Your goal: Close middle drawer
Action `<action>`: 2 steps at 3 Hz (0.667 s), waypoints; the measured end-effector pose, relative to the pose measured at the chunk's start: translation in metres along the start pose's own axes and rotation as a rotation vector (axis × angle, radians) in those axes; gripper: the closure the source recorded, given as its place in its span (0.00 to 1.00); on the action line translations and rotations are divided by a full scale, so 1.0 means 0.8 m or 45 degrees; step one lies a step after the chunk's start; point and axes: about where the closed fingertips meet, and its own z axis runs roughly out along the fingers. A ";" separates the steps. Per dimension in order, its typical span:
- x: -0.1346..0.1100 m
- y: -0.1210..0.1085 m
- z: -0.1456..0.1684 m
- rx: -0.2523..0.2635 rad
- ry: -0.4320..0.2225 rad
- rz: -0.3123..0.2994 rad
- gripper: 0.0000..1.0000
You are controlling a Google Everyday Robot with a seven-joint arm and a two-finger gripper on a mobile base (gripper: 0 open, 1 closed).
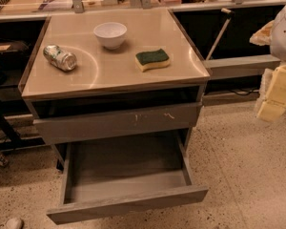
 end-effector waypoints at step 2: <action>0.000 0.000 0.000 0.000 0.000 0.000 0.19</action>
Offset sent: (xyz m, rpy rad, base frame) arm 0.0000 0.0000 0.0000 0.0000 0.0000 0.0000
